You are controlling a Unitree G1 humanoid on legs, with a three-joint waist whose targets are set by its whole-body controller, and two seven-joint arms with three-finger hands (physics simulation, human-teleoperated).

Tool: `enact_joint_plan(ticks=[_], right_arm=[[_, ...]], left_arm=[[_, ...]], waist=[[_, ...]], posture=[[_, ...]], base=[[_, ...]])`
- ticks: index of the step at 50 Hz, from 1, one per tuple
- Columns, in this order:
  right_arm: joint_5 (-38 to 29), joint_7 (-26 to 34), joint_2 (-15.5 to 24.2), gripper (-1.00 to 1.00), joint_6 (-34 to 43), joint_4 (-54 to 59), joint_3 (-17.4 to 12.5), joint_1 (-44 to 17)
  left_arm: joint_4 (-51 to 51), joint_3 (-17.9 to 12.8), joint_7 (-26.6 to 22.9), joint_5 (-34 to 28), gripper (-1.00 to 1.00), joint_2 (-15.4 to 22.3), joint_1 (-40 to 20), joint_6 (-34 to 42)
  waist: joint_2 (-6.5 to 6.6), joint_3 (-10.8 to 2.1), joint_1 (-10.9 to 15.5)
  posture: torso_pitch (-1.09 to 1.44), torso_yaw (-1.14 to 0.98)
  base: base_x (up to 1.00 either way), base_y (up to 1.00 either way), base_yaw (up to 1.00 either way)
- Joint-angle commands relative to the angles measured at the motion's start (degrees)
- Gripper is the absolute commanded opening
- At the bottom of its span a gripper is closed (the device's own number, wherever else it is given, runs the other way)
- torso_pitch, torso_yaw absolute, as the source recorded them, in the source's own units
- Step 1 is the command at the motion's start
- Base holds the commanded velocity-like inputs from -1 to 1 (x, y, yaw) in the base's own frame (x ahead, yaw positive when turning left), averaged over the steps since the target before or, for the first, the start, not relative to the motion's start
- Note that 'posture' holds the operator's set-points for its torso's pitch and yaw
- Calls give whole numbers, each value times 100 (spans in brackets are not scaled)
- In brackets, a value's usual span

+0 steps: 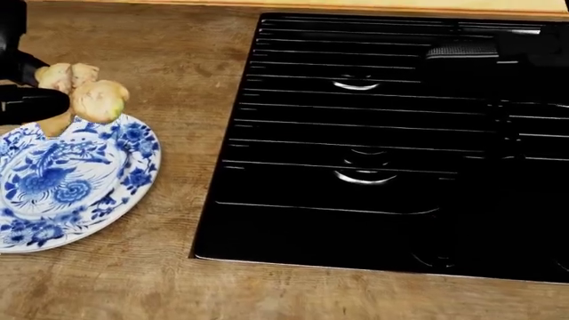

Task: Pick the ginger from the plate and place it in the pan.

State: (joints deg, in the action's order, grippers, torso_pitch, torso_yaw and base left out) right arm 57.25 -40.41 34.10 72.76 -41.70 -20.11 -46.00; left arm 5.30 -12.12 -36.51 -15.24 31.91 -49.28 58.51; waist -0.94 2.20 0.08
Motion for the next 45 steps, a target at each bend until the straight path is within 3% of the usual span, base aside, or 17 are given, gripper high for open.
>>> enact_joint_plan(ticks=[1,4,6,13,16,18,20,21,24,25,26,30,34,36,37,40,45], right_arm=[[-43,6,70,100,-164,-19,-46,-124],[-37,5,76,100,-176,-26,-42,-120],[-43,12,81,100,-198,-29,-41,-114],[-23,-22,80,100,-223,-23,-38,-110],[2,-25,83,100,-258,-16,-61,-100],[39,-49,78,100,-275,-13,-80,-94],[98,-100,86,100,-268,-16,-95,-106],[114,-113,91,100,-278,-9,-90,-103],[153,-147,111,100,-299,1,-78,-92],[156,-149,124,100,-312,7,-70,-83],[161,-152,132,100,-322,12,-66,-77],[183,-167,156,100,-347,18,-55,-65],[150,-138,164,100,-383,6,-23,-21],[150,-138,163,100,-375,11,-30,-24],[149,-138,155,100,-378,10,-29,-21],[157,-148,139,100,-377,7,-38,-21],[202,-194,124,100,-409,-1,-64,-29]], left_arm=[[121,-69,53,9,-100,74,-177,-149],[182,-64,61,18,-100,75,-165,-94],[137,-80,83,39,-100,71,-147,-156],[197,-80,104,56,-100,69,-123,-110],[235,-73,110,64,-100,81,-131,-61],[203,-84,131,76,-100,76,-114,-106],[240,-75,125,78,-100,90,-130,-52],[223,-80,135,82,-100,88,-130,-68],[154,-98,172,100,-100,73,-110,-160],[130,-105,191,106,-100,70,-107,-186],[162,-90,190,104,-100,77,-122,-140],[147,-98,203,120,-100,84,-115,-158],[221,-101,202,128,-100,93,-87,-102],[190,-101,203,134,-100,112,-110,-110],[146,-111,217,142,-100,109,-103,-160],[136,-107,226,152,-100,106,-93,-175],[208,-111,214,160,-100,130,-92,-97]], waist=[[0,-103,-3],[18,-81,-16],[59,22,0],[137,62,45],[30,17,70],[-156,-38,98],[-173,60,110],[-112,52,119],[-108,43,96],[-86,-71,61],[26,-66,63],[165,-166,0],[44,-170,14],[-156,-139,31],[-376,-192,28],[-357,-155,47],[-216,6,53]], posture=[[0,0],[0,0],[0,0],[0,0],[0,0],[0,0],[0,0],[0,0],[0,0],[0,0],[0,0],[0,0],[0,0],[0,0],[0,0],[0,0],[0,0]], base=[[-12,0,0],[-8,0,0],[0,0,0],[0,0,0],[0,0,0],[0,0,0],[0,0,0],[0,0,0],[0,0,0],[0,-10,0],[0,-17,0],[0,-18,0],[0,-19,0],[0,-18,0],[0,-16,0],[0,-10,0],[0,0,0]])
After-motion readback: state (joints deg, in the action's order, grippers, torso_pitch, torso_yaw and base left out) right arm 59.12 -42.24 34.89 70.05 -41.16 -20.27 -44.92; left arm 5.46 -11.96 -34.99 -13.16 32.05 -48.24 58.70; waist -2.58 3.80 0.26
